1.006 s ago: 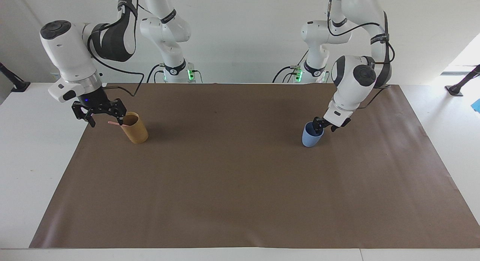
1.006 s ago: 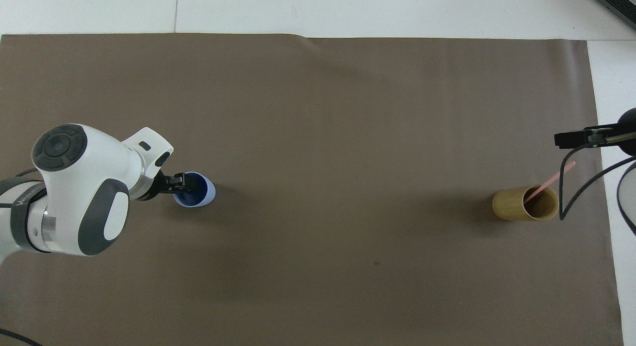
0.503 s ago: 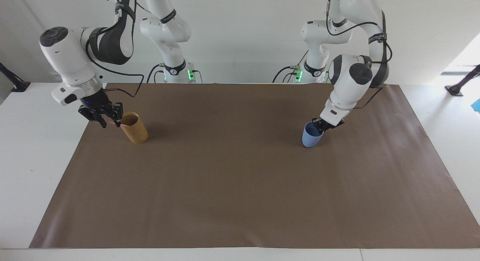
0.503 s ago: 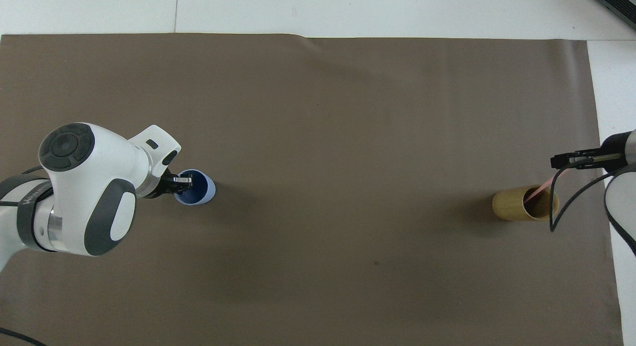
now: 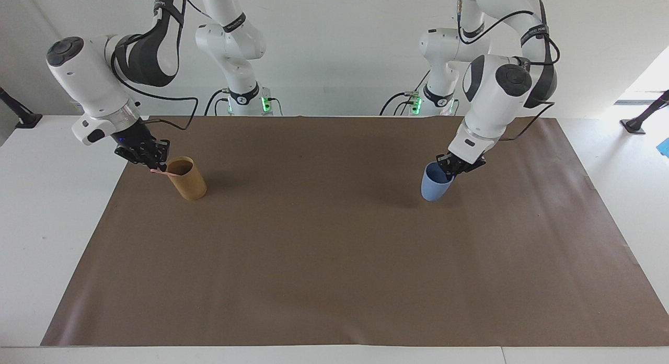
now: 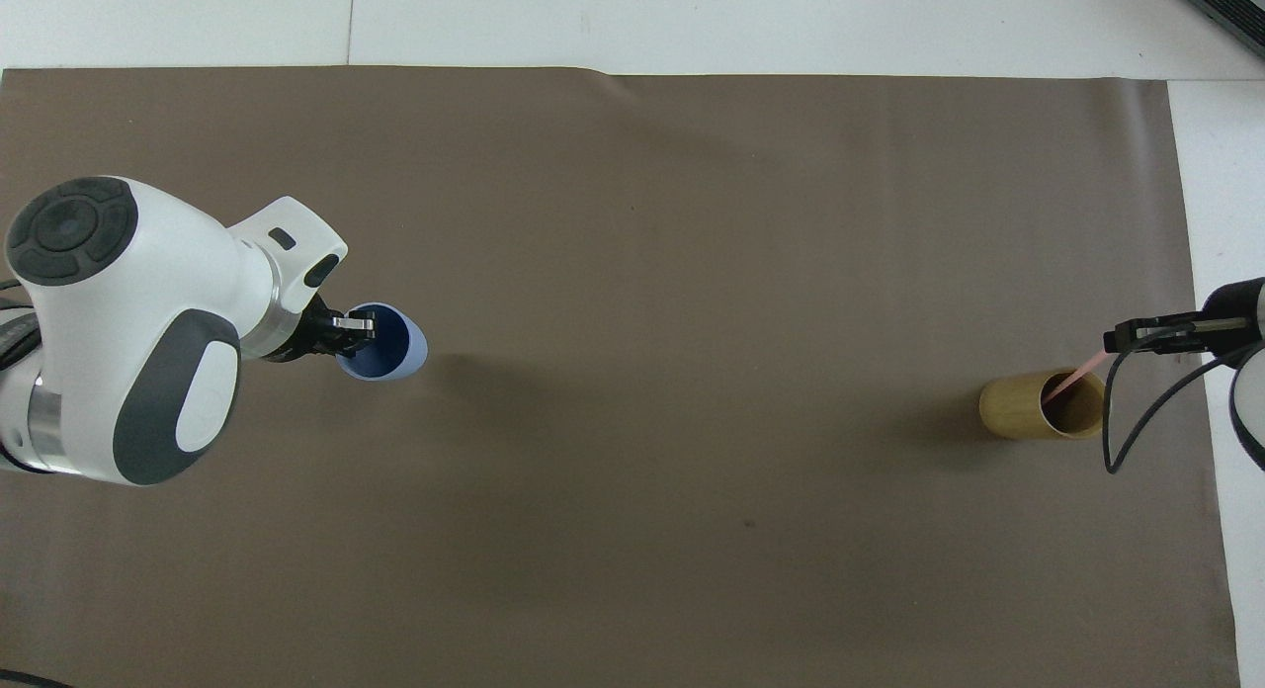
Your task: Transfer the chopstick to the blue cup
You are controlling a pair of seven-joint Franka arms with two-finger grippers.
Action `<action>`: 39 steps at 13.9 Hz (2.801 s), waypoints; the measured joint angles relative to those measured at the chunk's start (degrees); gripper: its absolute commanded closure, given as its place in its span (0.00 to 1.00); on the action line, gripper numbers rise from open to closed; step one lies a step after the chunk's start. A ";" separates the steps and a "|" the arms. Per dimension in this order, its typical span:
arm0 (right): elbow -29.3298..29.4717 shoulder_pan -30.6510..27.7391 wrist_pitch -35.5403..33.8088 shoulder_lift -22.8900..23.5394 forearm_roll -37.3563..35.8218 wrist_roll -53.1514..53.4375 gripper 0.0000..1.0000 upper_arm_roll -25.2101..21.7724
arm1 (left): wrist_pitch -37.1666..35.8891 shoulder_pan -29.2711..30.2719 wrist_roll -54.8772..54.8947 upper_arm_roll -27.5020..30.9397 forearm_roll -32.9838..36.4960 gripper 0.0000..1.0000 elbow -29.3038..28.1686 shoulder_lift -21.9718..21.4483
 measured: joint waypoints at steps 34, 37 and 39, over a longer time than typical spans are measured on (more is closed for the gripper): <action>14.68 0.24 -8.32 -2.02 -0.42 17.61 1.00 1.92 | 7.23 -22.26 -20.17 0.11 -0.76 0.00 10.82 16.96; 15.23 0.25 -10.17 -2.02 -0.56 28.54 1.00 4.40 | 6.83 -22.23 -20.21 0.97 -0.48 0.00 11.51 15.41; 15.99 0.41 -10.35 -2.03 -0.61 37.69 1.00 7.81 | 4.85 -21.18 -20.21 1.85 -0.34 0.00 12.29 13.31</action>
